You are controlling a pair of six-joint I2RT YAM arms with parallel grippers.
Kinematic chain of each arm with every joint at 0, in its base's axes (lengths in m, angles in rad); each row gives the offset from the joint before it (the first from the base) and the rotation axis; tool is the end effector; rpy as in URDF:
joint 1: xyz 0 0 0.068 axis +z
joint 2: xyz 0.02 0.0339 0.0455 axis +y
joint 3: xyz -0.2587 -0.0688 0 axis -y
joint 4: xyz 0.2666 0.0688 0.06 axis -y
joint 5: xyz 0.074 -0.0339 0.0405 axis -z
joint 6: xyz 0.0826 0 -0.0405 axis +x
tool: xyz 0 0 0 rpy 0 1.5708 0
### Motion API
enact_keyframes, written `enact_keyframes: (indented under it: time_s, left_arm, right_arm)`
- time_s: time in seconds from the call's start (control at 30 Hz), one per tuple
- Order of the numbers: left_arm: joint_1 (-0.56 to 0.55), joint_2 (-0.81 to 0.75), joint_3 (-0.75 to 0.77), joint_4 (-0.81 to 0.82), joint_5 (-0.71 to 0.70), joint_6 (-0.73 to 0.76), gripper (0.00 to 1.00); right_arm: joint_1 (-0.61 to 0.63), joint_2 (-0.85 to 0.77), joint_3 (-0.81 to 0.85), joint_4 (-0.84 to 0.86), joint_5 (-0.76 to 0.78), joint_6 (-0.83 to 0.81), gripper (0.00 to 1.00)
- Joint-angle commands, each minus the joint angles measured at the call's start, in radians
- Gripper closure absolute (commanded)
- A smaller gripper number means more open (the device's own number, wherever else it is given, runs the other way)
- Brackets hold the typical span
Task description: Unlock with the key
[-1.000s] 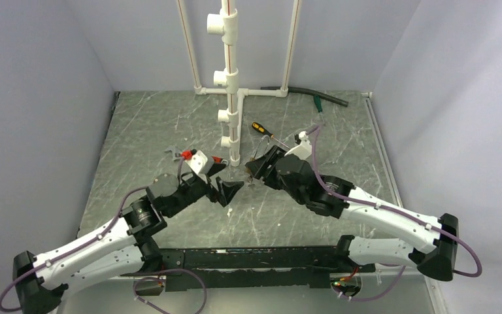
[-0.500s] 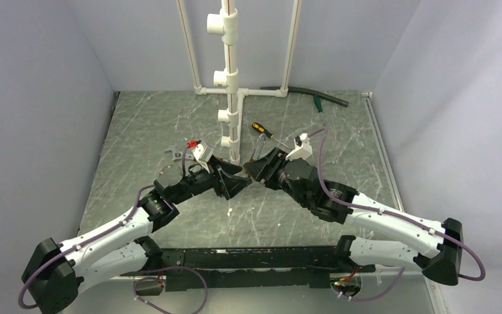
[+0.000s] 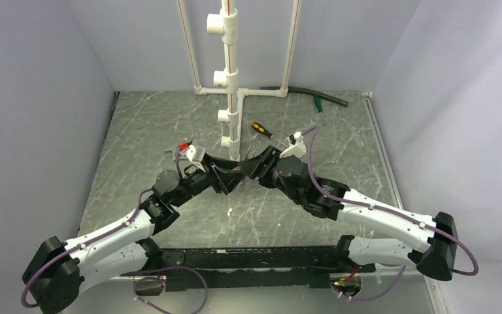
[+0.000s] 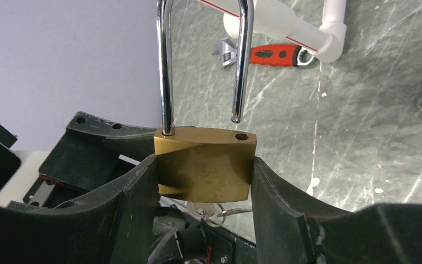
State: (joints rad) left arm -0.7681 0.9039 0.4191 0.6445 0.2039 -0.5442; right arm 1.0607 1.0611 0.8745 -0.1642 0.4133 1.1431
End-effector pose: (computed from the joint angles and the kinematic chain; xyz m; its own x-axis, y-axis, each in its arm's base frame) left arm 0.1874 -0.2043 0.2702 -0.3288 -0.3873 -0.8613 0.7643 0.4266 -0.4836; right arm 0.1790 0.2521 0.2974 -0.6293 0.5820 -0.5151 -0.1024 0.5949 0.7973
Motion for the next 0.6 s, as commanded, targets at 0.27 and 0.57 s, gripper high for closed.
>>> enact_keyframes:
  time_s: [0.27, 0.57]
  left_arm:
    - [-0.001, 0.049, -0.025, 0.208, -0.127, -0.036, 0.52]
    - [-0.004, 0.053, -0.037, 0.246, -0.201, -0.077, 0.94]
  right_arm:
    - [0.004, 0.049, 0.112, 0.112, -0.026, 0.073, 1.0]
    - [0.004, 0.062, 0.107, 0.16, -0.104, 0.082, 1.0]
